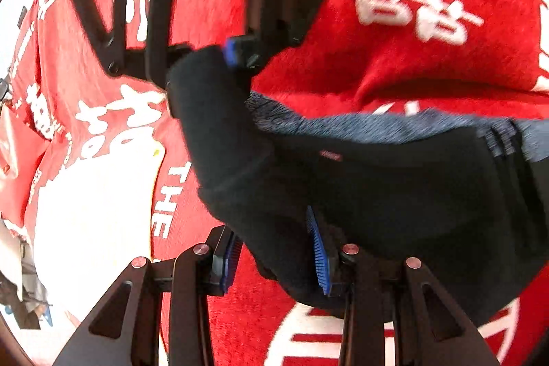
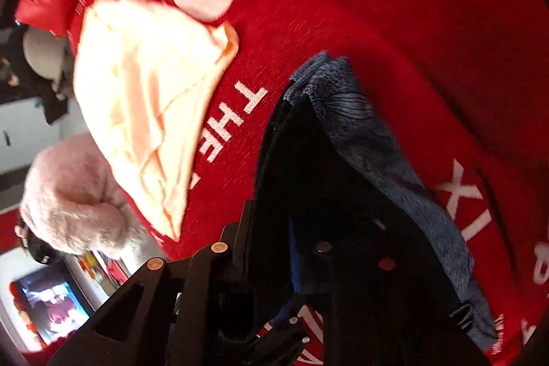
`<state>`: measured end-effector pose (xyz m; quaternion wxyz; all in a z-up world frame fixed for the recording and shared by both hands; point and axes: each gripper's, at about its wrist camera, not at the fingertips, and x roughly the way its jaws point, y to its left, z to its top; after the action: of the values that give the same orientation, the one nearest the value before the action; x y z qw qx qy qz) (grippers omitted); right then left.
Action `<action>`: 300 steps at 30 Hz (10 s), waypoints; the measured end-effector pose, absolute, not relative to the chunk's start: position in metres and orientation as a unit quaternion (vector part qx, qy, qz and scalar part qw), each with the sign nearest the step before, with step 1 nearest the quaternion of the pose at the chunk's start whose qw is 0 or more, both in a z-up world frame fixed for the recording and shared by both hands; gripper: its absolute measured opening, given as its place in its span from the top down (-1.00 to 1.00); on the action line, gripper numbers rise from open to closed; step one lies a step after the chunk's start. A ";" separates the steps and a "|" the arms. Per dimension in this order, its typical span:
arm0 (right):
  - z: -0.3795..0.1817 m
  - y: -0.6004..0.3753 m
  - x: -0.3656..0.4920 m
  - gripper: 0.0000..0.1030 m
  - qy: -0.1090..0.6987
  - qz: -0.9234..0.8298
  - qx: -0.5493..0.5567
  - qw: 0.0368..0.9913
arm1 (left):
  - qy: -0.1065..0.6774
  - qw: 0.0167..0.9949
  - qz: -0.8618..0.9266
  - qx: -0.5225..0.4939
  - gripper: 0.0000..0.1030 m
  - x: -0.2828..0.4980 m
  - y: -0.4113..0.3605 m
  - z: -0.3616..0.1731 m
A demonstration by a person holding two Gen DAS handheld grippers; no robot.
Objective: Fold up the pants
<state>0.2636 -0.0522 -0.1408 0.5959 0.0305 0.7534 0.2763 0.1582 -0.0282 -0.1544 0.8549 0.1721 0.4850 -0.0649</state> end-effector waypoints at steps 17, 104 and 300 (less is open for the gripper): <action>-0.042 -0.329 0.149 0.70 0.582 0.263 0.297 0.710 | 0.422 0.859 -0.219 0.187 0.27 0.088 -0.177 -0.057; -0.142 -0.506 -0.021 -0.54 0.619 -0.058 0.261 0.739 | 0.657 0.734 -0.155 0.077 -0.91 0.151 -0.189 -0.163; -0.010 -0.291 -0.094 -1.00 0.661 -0.154 0.118 0.725 | 0.625 0.744 -0.153 0.182 -1.00 -0.035 -0.131 -0.018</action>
<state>-0.0938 -0.2908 -0.0095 0.7247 0.1184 0.6611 -0.1543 -0.0348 -0.1311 -0.0180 0.7439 0.1819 0.6246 -0.1529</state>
